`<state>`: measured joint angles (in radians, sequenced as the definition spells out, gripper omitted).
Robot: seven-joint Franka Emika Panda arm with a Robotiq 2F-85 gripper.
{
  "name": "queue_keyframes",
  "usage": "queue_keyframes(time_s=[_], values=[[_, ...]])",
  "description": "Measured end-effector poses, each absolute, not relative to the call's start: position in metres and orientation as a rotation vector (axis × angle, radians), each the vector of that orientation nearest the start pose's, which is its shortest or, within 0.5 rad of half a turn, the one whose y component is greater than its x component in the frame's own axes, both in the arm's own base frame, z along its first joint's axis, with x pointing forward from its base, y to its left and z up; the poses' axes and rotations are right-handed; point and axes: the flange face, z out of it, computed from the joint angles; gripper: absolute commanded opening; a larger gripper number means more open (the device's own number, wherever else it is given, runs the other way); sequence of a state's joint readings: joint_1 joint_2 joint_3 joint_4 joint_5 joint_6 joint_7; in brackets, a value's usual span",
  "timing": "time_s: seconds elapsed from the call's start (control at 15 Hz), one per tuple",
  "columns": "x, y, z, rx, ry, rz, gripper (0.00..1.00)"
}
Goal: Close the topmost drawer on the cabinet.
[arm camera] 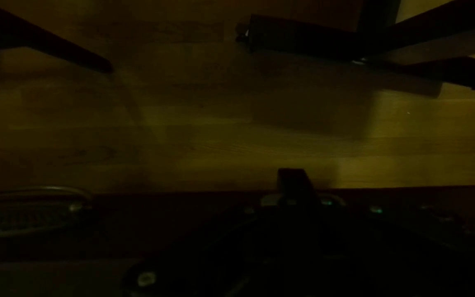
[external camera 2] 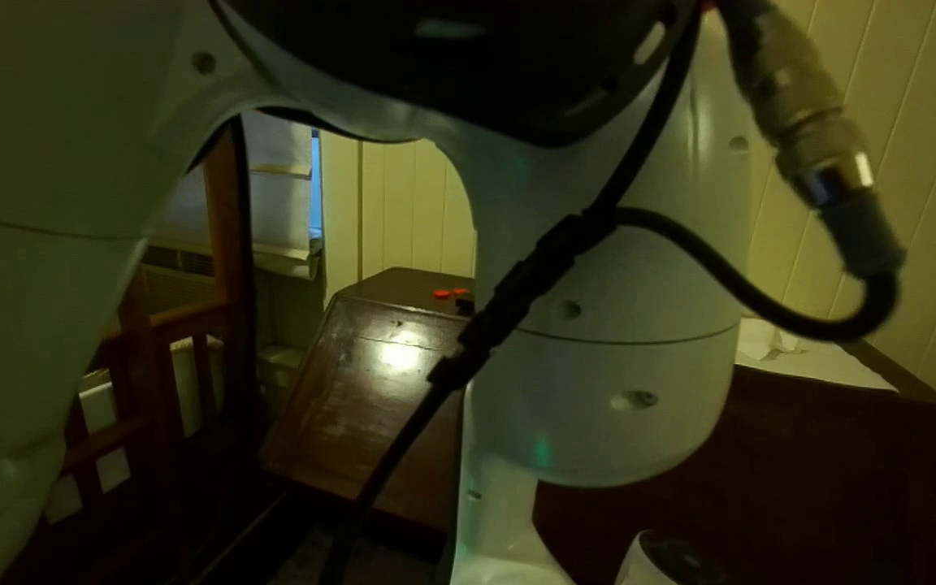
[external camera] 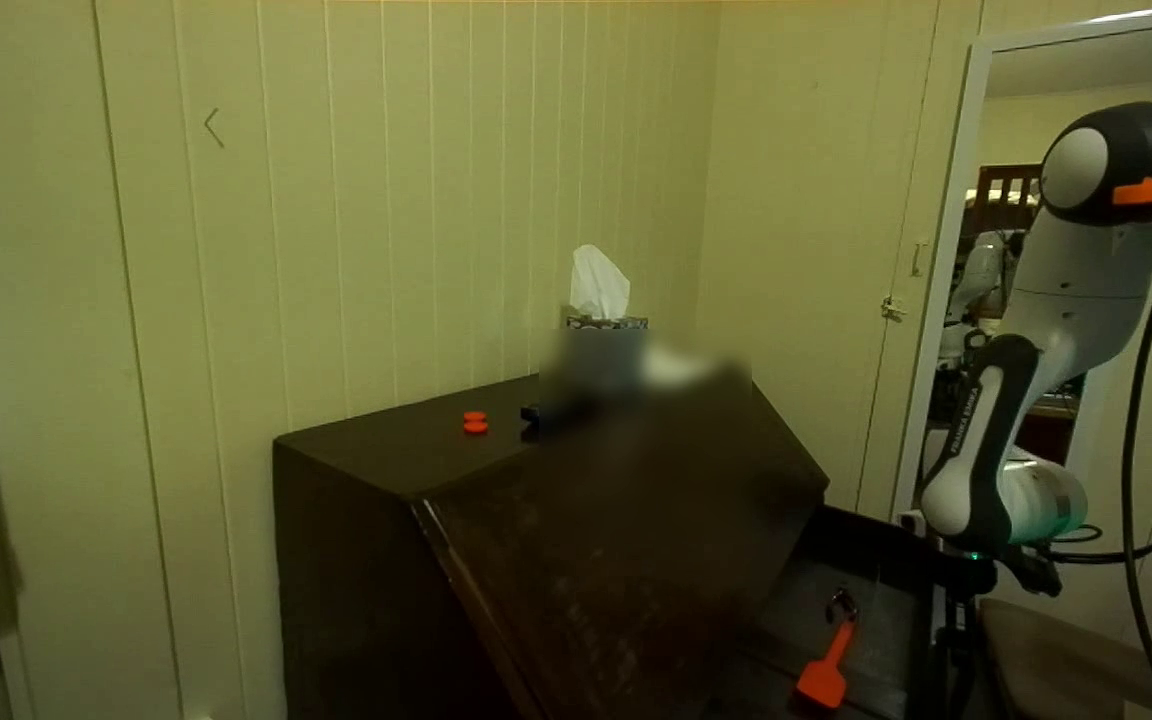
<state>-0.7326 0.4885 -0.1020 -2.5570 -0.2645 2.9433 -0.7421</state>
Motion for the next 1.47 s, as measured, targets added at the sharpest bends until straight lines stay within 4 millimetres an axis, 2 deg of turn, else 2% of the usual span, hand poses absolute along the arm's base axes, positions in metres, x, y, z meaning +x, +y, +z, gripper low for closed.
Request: queue_keyframes(time_s=[0.33,0.67,1.13,1.47], values=[[0.285,-0.306,0.105,-3.055,-0.260,-0.012,0.00],[0.306,-0.296,0.117,-3.028,-0.278,-0.170,0.00],[0.326,-0.283,0.117,-3.038,-0.312,-0.262,0.00],[0.334,-0.277,0.115,-3.048,-0.262,-0.316,0.00]])
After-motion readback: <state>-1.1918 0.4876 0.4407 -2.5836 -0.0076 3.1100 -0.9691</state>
